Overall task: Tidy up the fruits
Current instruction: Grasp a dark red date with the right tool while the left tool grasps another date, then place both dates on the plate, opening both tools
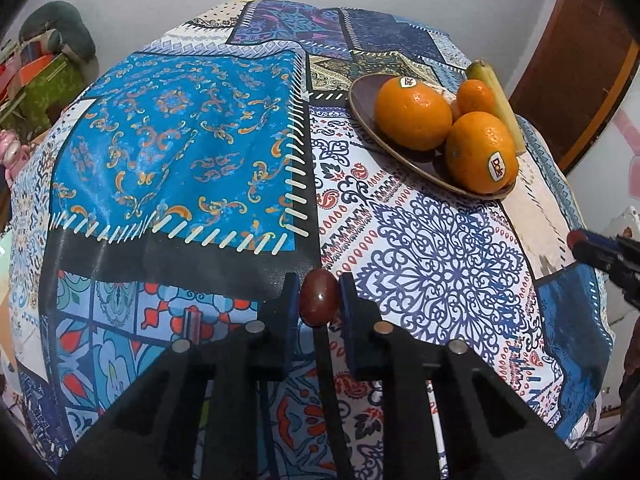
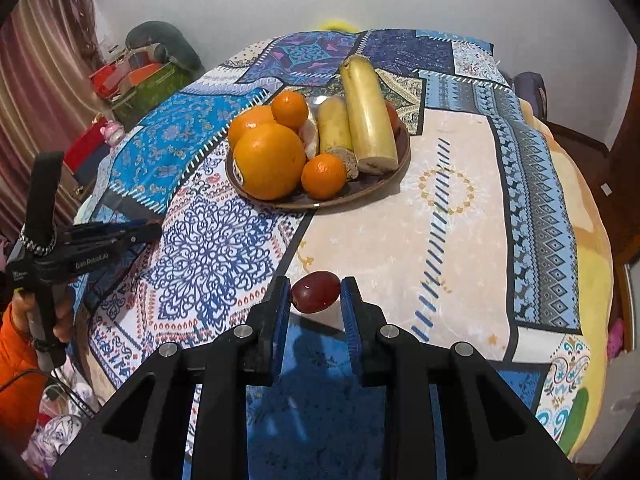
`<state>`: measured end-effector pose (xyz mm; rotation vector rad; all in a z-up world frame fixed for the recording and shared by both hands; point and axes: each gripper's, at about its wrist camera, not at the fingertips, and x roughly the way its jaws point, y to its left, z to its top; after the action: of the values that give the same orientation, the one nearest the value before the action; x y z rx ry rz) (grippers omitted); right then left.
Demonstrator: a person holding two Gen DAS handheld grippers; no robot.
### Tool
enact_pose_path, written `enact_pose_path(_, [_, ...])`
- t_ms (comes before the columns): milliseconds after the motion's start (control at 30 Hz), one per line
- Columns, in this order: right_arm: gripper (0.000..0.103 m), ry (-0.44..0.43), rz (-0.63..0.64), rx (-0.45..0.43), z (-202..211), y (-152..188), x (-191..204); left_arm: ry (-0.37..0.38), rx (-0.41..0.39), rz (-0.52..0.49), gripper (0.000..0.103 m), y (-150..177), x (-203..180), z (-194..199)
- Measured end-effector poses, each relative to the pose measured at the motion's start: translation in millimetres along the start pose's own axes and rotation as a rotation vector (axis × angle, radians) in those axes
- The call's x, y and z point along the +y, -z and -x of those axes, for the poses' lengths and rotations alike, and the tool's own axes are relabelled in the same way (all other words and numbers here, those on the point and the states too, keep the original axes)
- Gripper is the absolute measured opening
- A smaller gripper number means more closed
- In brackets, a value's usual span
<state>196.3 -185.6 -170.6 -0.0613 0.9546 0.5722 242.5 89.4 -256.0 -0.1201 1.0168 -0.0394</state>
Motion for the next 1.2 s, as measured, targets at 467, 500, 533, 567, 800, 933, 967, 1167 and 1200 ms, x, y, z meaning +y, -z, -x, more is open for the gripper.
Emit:
enact_pose_path(467, [0.024,-0.011,0.036,-0.093,5.5,-37.9,-4.1,0.037,-0.110,-0.068,0.019,-46.0,-36.1,19.7])
enact_pose_path(500, [0.024,-0.011,0.042,-0.099,4.7,-41.5,-4.0,0.044,-0.119,-0.075,0.019,-51.8,-41.1,19.0])
enact_pose_path(533, [0.024,-0.011,0.045,-0.104,4.1,-44.1,-4.1,0.046,-0.127,-0.077,0.019,-55.3,-44.5,17.8])
enact_pose_path(567, [0.024,-0.013,0.047,-0.110,3.3,-47.0,-4.2,0.052,-0.132,-0.084,0.019,-60.3,-49.3,15.5])
enact_pose_path(800, [0.024,-0.020,0.068,-0.140,-10.0,-64.7,-3.3,0.072,-0.141,-0.091,0.019,-75.4,-67.3,0.1])
enact_pose_path(933, [0.024,-0.038,0.062,-0.136,-25.7,-73.1,-3.1,0.084,-0.136,-0.072,0.019,-82.6,-69.2,-9.5])
enact_pose_path(967, [0.024,-0.042,0.063,-0.134,-29.9,-74.8,-2.3,0.083,-0.134,-0.070,0.019,-83.6,-69.5,-12.4])
enact_pose_path(1167, [0.024,-0.057,0.080,-0.125,-44.3,-79.0,1.2,0.081,-0.121,-0.055,0.019,-83.7,-65.0,-20.9])
enact_pose_path(1200, [0.024,-0.053,0.085,-0.122,-46.8,-79.1,2.0,0.084,-0.123,-0.054,0.019,-83.7,-64.8,-20.8])
